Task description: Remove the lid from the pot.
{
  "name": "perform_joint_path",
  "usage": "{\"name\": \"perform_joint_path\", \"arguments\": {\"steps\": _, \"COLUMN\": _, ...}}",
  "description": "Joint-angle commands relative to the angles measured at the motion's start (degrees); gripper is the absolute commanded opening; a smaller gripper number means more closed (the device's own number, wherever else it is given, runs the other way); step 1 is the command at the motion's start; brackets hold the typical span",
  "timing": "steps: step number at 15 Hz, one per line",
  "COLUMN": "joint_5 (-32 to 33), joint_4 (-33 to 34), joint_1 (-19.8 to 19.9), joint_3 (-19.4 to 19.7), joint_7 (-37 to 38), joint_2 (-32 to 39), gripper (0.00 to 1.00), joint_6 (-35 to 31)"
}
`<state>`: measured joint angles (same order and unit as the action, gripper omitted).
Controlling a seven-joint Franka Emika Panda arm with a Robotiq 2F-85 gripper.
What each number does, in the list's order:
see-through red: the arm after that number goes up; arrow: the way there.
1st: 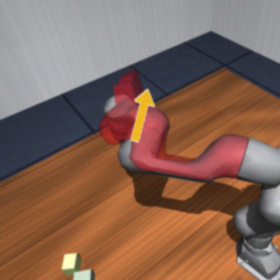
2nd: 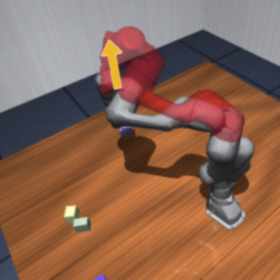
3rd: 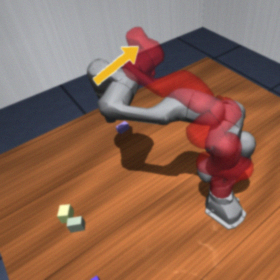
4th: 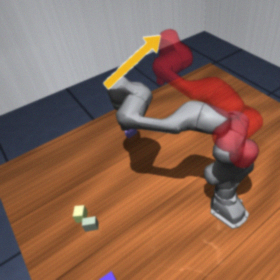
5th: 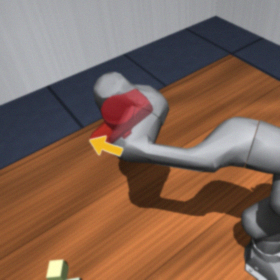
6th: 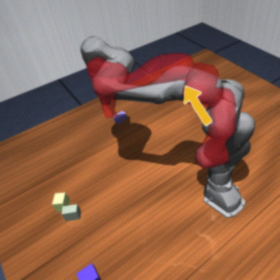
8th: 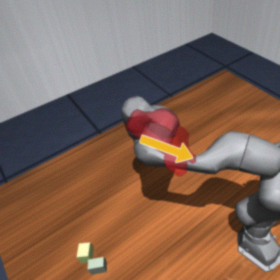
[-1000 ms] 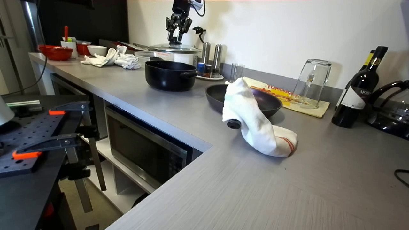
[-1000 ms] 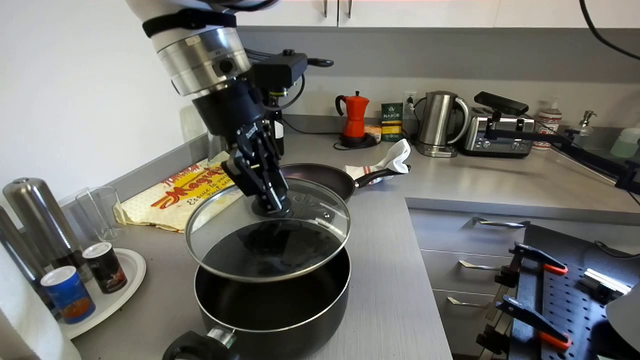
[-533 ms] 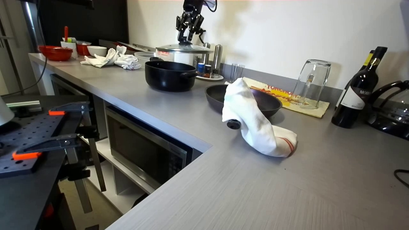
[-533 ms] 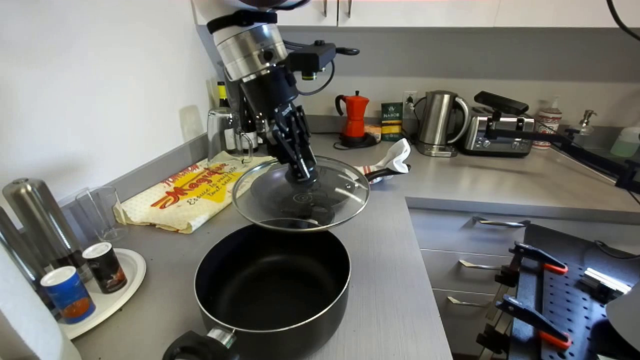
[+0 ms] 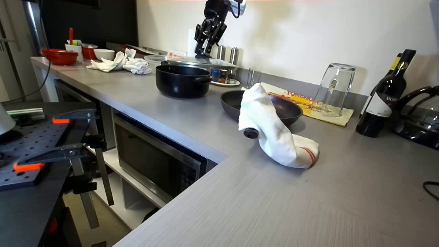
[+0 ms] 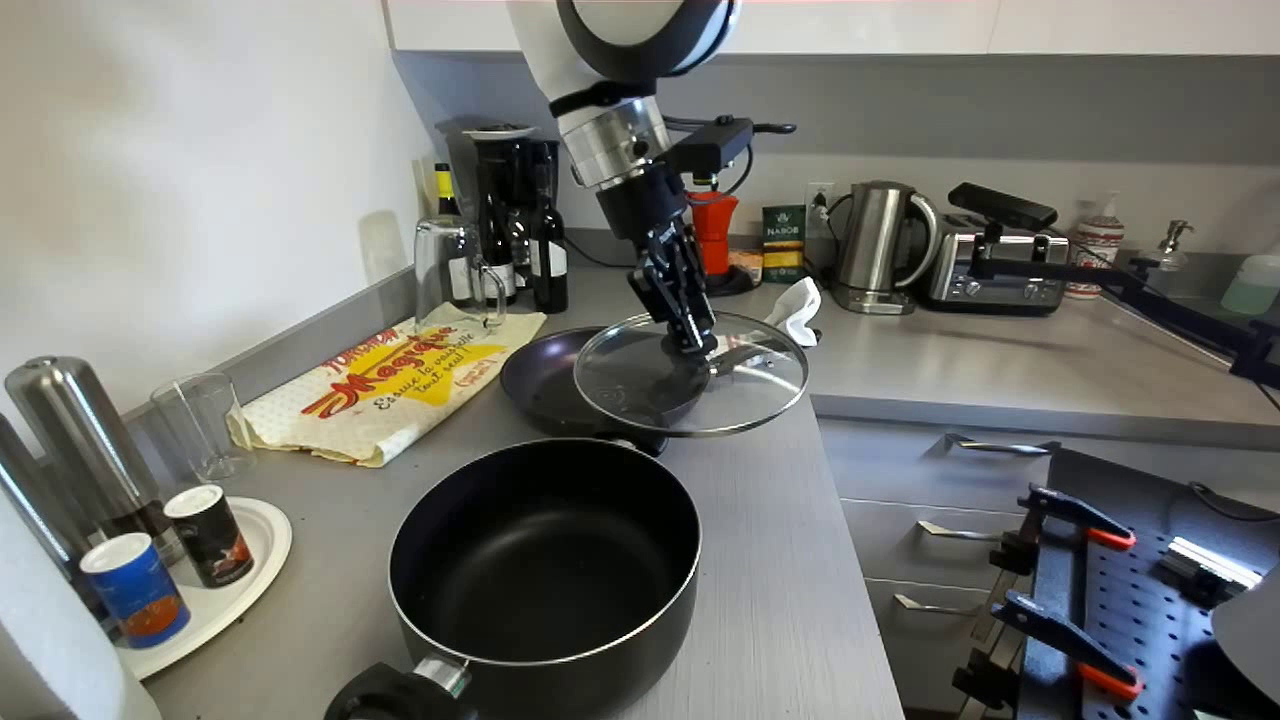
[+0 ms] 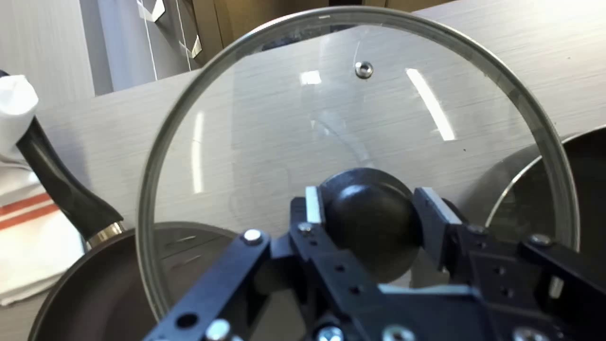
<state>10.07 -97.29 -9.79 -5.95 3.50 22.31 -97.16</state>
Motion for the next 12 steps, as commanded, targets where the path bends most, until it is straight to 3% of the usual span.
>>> {"name": "perform_joint_path", "arguments": {"steps": 1, "joint_5": -2.26, "joint_4": -9.08, "joint_1": 2.55, "joint_3": 0.87, "joint_7": -0.21, "joint_2": -6.26, "gripper": 0.25, "joint_6": -4.04}}
{"name": "perform_joint_path", "arguments": {"steps": 12, "joint_5": -8.90, "joint_4": -28.29, "joint_1": 9.14, "joint_3": 4.13, "joint_7": -2.98, "joint_2": -16.40, "gripper": 0.25, "joint_6": -15.49}}
